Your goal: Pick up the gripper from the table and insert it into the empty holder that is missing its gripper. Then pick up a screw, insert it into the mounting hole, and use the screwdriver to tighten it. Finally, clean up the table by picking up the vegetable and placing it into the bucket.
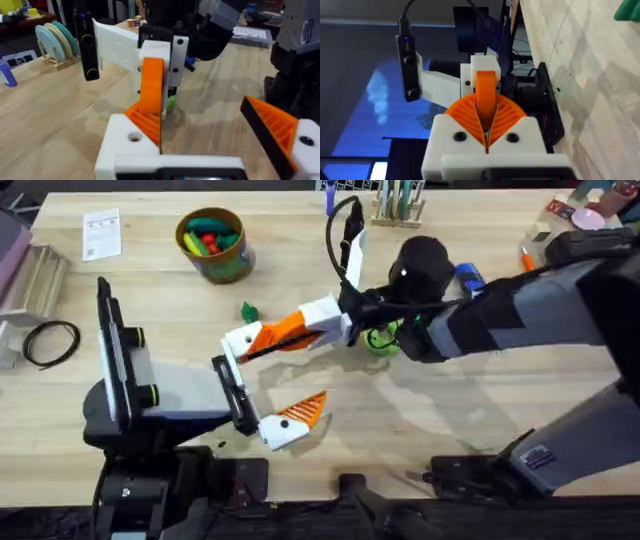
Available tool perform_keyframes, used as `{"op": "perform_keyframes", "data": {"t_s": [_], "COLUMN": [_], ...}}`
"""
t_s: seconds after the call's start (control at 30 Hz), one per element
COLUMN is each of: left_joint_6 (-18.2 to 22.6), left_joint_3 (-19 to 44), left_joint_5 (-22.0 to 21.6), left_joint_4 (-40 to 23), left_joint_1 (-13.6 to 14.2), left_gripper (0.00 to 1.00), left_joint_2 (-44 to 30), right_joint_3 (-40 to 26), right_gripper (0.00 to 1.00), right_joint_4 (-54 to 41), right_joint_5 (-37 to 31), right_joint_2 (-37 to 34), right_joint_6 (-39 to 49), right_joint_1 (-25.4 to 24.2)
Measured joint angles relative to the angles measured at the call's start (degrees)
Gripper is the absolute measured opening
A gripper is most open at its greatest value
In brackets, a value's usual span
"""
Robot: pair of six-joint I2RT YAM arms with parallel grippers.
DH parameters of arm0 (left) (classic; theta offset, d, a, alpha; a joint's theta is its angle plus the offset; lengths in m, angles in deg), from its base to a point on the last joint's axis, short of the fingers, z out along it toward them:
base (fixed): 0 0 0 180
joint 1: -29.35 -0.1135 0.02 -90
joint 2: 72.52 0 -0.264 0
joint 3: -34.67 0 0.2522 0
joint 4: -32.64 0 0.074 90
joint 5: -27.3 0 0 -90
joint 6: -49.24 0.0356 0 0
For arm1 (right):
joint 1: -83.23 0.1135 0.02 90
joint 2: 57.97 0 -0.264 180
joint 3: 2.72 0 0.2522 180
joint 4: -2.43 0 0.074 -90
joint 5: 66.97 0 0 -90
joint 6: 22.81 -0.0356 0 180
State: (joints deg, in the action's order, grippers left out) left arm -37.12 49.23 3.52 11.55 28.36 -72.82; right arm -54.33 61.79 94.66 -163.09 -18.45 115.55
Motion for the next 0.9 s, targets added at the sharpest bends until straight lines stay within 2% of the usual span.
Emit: {"op": "perform_keyframes", "data": {"t_s": [0.17, 0.8, 0.83, 0.9], "left_joint_6": [0.17, 0.28, 0.28, 0.26], "left_joint_3": [0.00, 0.00, 0.00, 0.00], "left_joint_5": [-0.11, -0.20, -0.24, 0.11], "left_joint_4": [0.02, 0.02, 0.02, -0.02], "left_joint_1": [0.00, 0.00, 0.00, 0.00], "left_gripper": [0.985, 0.985, 0.985, 0.985], "left_joint_2": [-0.02, -0.01, -0.02, -0.01], "right_joint_3": [-1.84, -2.09, -2.09, -2.21], "right_gripper": [0.008, 0.008, 0.050, 0.329], "right_joint_4": [-3.27, -3.49, -3.57, -3.49], "right_joint_5": [1.52, 1.75, 1.75, 1.49], "right_joint_2": [-0.07, -0.17, -0.17, -0.32], "right_joint_6": [0.59, 0.85, 0.76, 0.85], "right_joint_1": [-0.24, -0.24, -0.24, -0.24]}}
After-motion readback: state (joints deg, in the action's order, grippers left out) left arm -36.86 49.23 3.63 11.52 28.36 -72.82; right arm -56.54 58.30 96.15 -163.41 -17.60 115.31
